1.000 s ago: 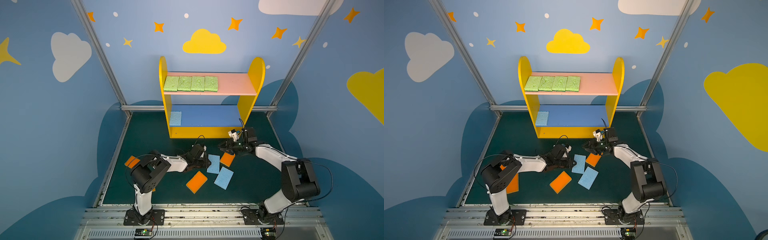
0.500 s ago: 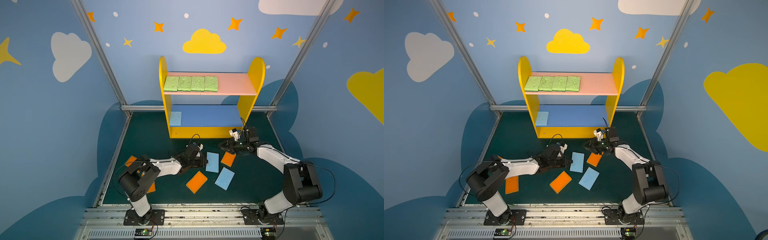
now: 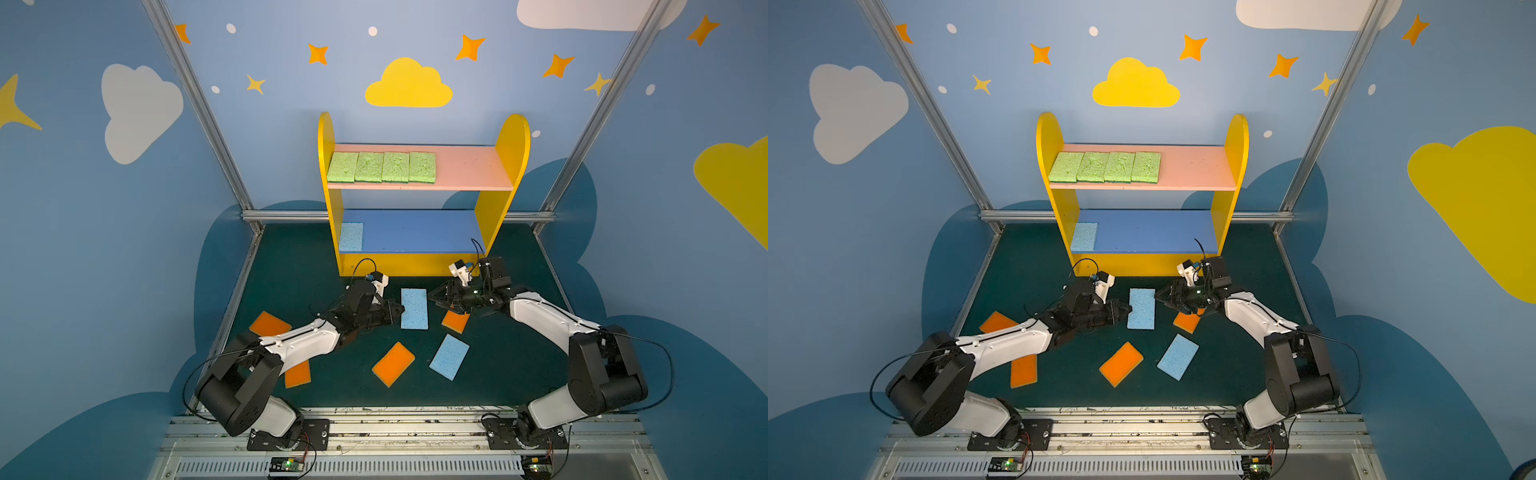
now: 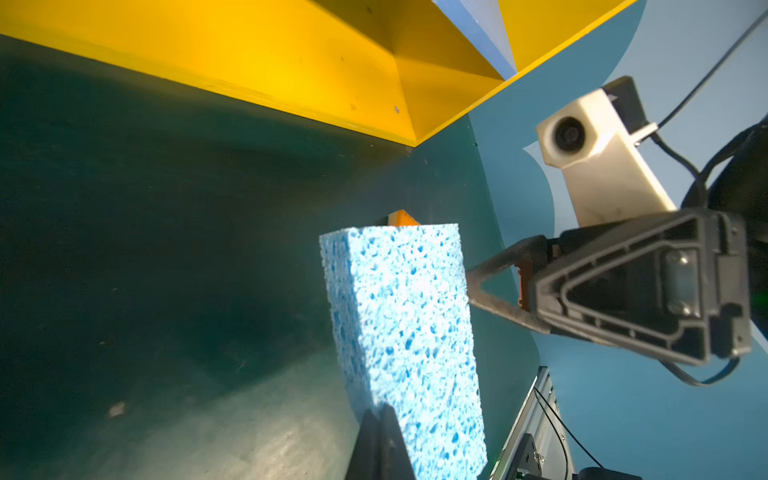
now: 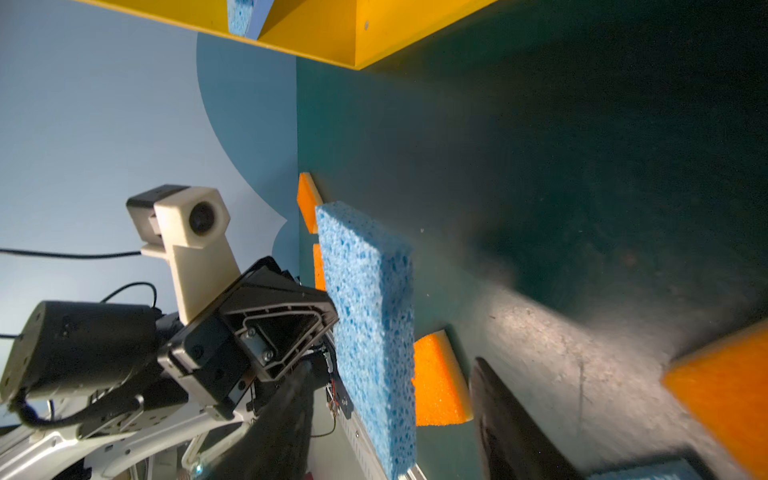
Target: Place and organize the cleaning sponges onto the shelf
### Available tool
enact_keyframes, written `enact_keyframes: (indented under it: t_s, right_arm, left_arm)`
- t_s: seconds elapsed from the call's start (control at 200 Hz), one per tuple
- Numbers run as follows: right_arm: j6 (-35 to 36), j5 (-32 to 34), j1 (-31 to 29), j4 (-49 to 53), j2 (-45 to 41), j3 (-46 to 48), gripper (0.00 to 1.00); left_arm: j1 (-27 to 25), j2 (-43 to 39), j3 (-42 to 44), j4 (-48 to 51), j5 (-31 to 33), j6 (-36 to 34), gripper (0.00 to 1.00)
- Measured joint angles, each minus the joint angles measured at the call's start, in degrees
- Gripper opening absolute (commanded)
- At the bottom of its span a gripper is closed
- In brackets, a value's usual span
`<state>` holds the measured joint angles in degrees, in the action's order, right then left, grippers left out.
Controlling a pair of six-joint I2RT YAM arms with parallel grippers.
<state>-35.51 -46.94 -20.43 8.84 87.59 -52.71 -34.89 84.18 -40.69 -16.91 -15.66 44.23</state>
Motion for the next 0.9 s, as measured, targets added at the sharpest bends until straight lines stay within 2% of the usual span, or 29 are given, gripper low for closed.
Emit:
enact_keyframes:
  t_s: [0.09, 0.17, 0.24, 0.491, 0.606, 0.706, 0.836, 0.901]
  right_arm:
    - [1.11, -0.72, -1.75, 0.17, 0.52, 0.00, 0.59]
    - [1.92, -1.16, -3.04, 0.42, 1.38, -0.11, 0.47]
    - [2.05, -2.01, -3.76, 0.55, 2.75, -0.48, 0.42]
    - [1.46, -4.85, -4.85, -0.26, 6.08, -0.57, 0.41]
    - [1.18, -5.73, -5.42, -0.94, 6.36, -0.59, 0.36]
    - [0.72, -6.40, -5.90, -1.77, 7.08, -0.59, 0.28]
    - [-0.37, -7.06, -5.92, -2.99, 8.04, -0.59, 0.11]
    - [-0.90, -7.26, -5.92, -3.52, 8.11, -0.59, 0.05]
  left_arm:
    - [1.40, -0.61, 1.11, -0.13, -0.50, 0.39, 0.03]
    - [2.29, -0.96, 1.95, -0.46, -0.83, 0.87, 0.03]
    - [2.75, -1.18, 2.60, -0.92, -1.29, 1.33, 0.03]
    - [3.41, -1.29, 2.97, -2.25, -2.49, 2.51, 0.03]
    - [3.52, -1.29, 2.99, -2.93, -2.60, 2.71, 0.03]
    - [3.63, -1.29, 2.99, -3.30, -2.73, 2.80, 0.04]
    - [3.67, -1.29, 2.97, -3.37, -2.78, 3.08, 0.04]
    - [3.76, -1.29, 2.97, -3.39, -2.80, 3.19, 0.06]
